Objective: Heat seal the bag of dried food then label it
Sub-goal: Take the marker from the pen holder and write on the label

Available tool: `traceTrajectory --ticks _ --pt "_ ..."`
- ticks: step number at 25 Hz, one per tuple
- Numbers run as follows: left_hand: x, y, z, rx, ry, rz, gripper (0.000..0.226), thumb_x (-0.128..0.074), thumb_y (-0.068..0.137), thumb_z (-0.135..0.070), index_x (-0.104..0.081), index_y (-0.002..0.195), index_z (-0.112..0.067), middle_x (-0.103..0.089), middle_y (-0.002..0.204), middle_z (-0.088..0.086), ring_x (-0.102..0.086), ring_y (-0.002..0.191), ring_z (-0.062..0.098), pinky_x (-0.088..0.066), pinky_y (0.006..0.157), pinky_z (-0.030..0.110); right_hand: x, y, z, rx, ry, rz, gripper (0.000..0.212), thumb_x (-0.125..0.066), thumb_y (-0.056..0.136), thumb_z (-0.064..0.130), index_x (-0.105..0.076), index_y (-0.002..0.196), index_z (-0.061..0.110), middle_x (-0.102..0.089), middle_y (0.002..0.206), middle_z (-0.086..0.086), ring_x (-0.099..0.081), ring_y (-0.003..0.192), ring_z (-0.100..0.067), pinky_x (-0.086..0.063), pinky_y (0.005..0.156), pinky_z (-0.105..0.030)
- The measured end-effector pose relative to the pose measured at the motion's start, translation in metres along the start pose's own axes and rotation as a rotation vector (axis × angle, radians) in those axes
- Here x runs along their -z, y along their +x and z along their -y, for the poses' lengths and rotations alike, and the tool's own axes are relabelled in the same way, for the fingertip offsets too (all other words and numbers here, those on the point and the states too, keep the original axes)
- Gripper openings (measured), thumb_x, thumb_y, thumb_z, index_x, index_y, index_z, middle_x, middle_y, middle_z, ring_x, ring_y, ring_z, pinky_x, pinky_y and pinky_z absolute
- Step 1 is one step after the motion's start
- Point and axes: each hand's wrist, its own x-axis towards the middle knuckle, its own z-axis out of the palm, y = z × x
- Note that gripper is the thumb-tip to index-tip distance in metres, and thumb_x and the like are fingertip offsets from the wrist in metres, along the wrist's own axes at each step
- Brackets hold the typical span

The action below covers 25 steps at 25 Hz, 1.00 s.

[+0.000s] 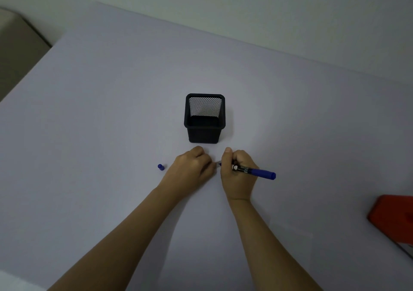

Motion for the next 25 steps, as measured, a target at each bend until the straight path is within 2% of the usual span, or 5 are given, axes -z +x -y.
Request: traceTrajectory --ticks 5,9,17,20,25 --pt "-0.007 -0.025 -0.003 0.100 -0.042 -0.194 0.029 -0.050 0.087 -0.022 -0.072 0.087 -0.002 -0.064 0.077 0.010 -0.060 0.058 0.019 -0.050 0.054 0.024 -0.002 0.000 0.002 -0.003 0.026 0.050 0.040 -0.047 0.086 0.030 -0.038 0.052 0.011 -0.044 0.047 -0.011 -0.041 0.050 -0.024 -0.033 0.045 -0.019" --pt "-0.022 -0.040 -0.008 0.096 -0.013 -0.175 0.028 -0.052 0.087 -0.019 -0.071 0.101 -0.005 -0.062 0.081 0.008 -0.056 0.067 0.019 -0.048 0.060 0.025 -0.003 0.000 0.002 -0.024 0.012 0.086 0.036 -0.048 0.087 0.030 -0.041 0.055 0.016 -0.046 0.050 -0.004 -0.043 0.048 -0.017 -0.038 0.047 -0.022" --pt "-0.026 -0.042 -0.008 0.073 0.052 -0.170 0.029 -0.050 0.088 -0.018 -0.070 0.104 -0.003 -0.063 0.086 0.007 -0.054 0.069 0.018 -0.046 0.064 0.025 -0.002 0.002 0.003 -0.075 0.005 0.133 0.036 -0.052 0.087 0.017 -0.040 0.054 0.013 -0.041 0.048 0.003 -0.041 0.050 -0.016 -0.034 0.047 -0.021" --pt "-0.026 -0.041 -0.007 0.075 0.049 -0.167 0.029 -0.050 0.088 -0.017 -0.070 0.103 -0.003 -0.063 0.086 0.007 -0.053 0.068 0.018 -0.045 0.064 0.024 -0.003 0.002 0.003 -0.112 0.013 0.137 0.037 -0.055 0.088 0.013 -0.041 0.054 0.012 -0.043 0.048 -0.002 -0.041 0.049 -0.015 -0.036 0.046 -0.025" --pt "-0.026 -0.041 -0.007 0.074 0.055 -0.153 0.030 -0.049 0.088 -0.019 -0.070 0.104 -0.003 -0.063 0.087 0.006 -0.054 0.069 0.017 -0.047 0.065 0.024 -0.003 0.002 0.003 -0.099 0.030 0.137 0.037 -0.055 0.088 0.013 -0.039 0.055 0.015 -0.040 0.048 0.005 -0.042 0.050 -0.015 -0.033 0.045 -0.014"
